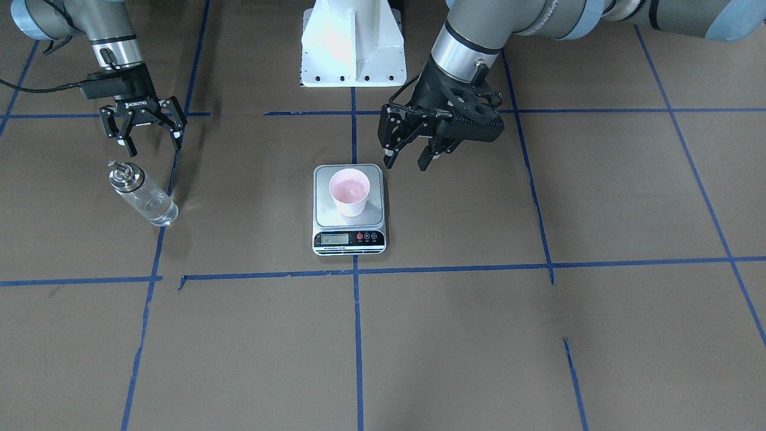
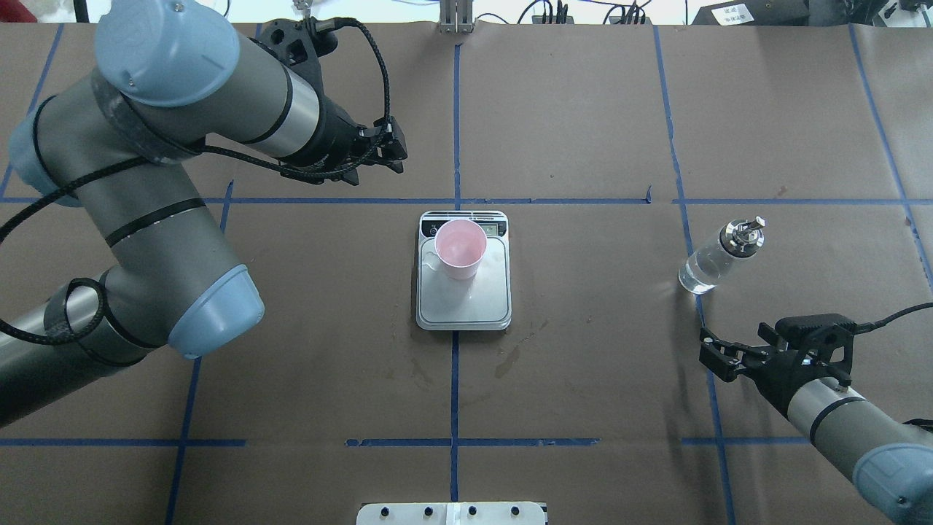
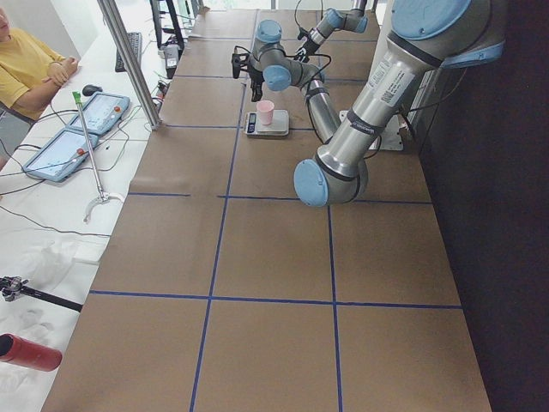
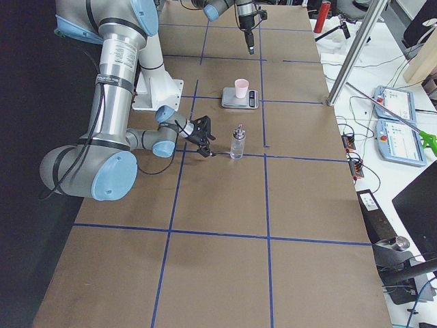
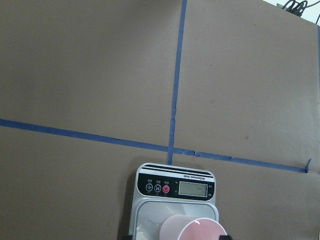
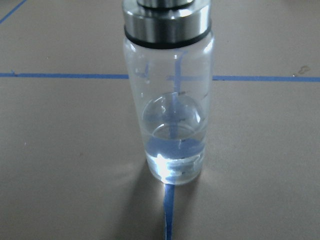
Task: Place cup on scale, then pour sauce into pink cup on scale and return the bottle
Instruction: 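Close the right gripper around the glass bottle and lift it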
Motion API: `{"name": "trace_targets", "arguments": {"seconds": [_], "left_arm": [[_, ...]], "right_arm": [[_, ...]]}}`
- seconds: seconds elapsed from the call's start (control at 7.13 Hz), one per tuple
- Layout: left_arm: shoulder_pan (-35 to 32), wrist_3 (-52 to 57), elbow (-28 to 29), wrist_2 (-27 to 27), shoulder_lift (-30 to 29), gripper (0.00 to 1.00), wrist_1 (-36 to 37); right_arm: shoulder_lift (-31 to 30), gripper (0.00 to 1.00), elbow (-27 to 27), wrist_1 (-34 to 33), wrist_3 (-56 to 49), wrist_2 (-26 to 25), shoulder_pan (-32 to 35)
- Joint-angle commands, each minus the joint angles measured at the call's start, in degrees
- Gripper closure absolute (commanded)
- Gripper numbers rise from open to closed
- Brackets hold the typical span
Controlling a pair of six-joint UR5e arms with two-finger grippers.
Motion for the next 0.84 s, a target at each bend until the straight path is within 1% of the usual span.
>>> {"name": "trace_targets", "arguments": {"seconds": [0.0,0.14,0.28,0.56,0.7], "left_arm": [[-1.12,2.27,0.04,-0.10,1.51,0.34,-0.18],[-1.47,2.37,0.12,-0.11,1.51,0.34,-0.18],[-1.83,2.37,0.12,-0.11,1.51,0.34,-0.18],[-2.18,2.46,0.30,-0.02,2.47,0.34,-0.45],[-2.27,2.55,0.30,-0.02,2.48,0.34,-0.45]], "right_arm": [[2.77,0.04,-3.93,0.13,3.13,-13.89,-3.01],[2.95,0.01,-4.29,0.13,3.13,-17.60,-3.11],[4.08,0.00,-6.21,0.22,3.13,-20.86,-3.11],[8.90,0.00,-9.38,0.13,3.13,-21.42,-2.85],[9.10,0.00,-10.70,0.13,3.05,-21.85,-2.58]]}}
